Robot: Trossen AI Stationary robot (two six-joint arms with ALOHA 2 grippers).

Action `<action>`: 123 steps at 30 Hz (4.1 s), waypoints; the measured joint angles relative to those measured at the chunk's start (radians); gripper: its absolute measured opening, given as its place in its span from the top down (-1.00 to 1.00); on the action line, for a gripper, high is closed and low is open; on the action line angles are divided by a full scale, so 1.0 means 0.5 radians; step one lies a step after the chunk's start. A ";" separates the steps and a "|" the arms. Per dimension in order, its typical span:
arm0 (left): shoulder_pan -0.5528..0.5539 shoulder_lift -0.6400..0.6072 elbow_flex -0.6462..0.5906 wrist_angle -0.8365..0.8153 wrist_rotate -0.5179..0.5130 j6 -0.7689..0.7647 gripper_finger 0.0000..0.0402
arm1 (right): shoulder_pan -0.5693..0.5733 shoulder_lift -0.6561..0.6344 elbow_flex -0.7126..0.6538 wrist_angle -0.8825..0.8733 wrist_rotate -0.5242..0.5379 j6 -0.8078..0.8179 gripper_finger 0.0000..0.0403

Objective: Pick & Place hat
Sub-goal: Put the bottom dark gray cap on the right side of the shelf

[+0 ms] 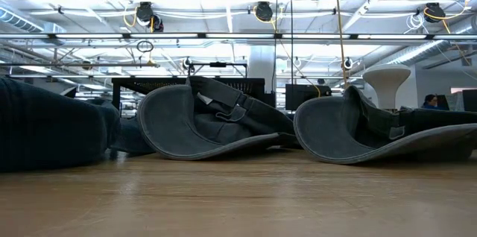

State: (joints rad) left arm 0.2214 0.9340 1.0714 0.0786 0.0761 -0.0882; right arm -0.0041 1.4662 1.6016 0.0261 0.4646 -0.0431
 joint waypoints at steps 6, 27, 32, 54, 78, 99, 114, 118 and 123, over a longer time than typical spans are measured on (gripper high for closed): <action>0.003 -0.002 0.000 0.009 -0.034 0.012 0.58 | 0.033 -0.006 0.000 -0.005 0.002 0.002 0.83; -0.007 -0.105 0.000 0.013 -0.342 0.849 0.95 | 0.214 -0.273 -0.001 -0.475 0.010 0.852 0.22; -0.078 -0.106 0.000 0.019 -0.551 1.201 0.95 | 0.222 -0.295 -0.001 -0.459 -0.205 1.335 0.24; -0.531 0.083 0.000 0.217 -1.602 2.995 0.95 | 0.143 -0.114 -0.225 0.206 -0.258 3.160 0.22; -0.699 0.388 -0.001 0.334 -1.769 3.583 0.95 | 0.000 -0.104 -0.858 1.285 -0.153 3.781 0.23; -0.765 0.387 -0.001 0.315 -1.823 3.434 0.72 | -0.006 -0.103 -0.858 1.332 -0.149 3.644 0.96; -0.923 0.369 -0.002 0.354 -1.904 2.829 -0.11 | -0.077 -0.105 -0.857 1.485 -0.143 3.600 0.97; -0.981 0.369 -0.002 0.626 -2.010 2.676 -0.33 | -0.109 -0.105 -0.857 1.497 -0.217 3.556 0.97; -1.043 0.328 -0.002 0.874 -2.193 2.408 -0.53 | -0.191 -0.107 -0.857 1.528 -0.486 3.318 0.97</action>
State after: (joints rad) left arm -0.3003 1.0982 1.0706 0.5158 -1.0206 1.1159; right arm -0.0998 1.4127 1.1732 0.7900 0.2215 1.6157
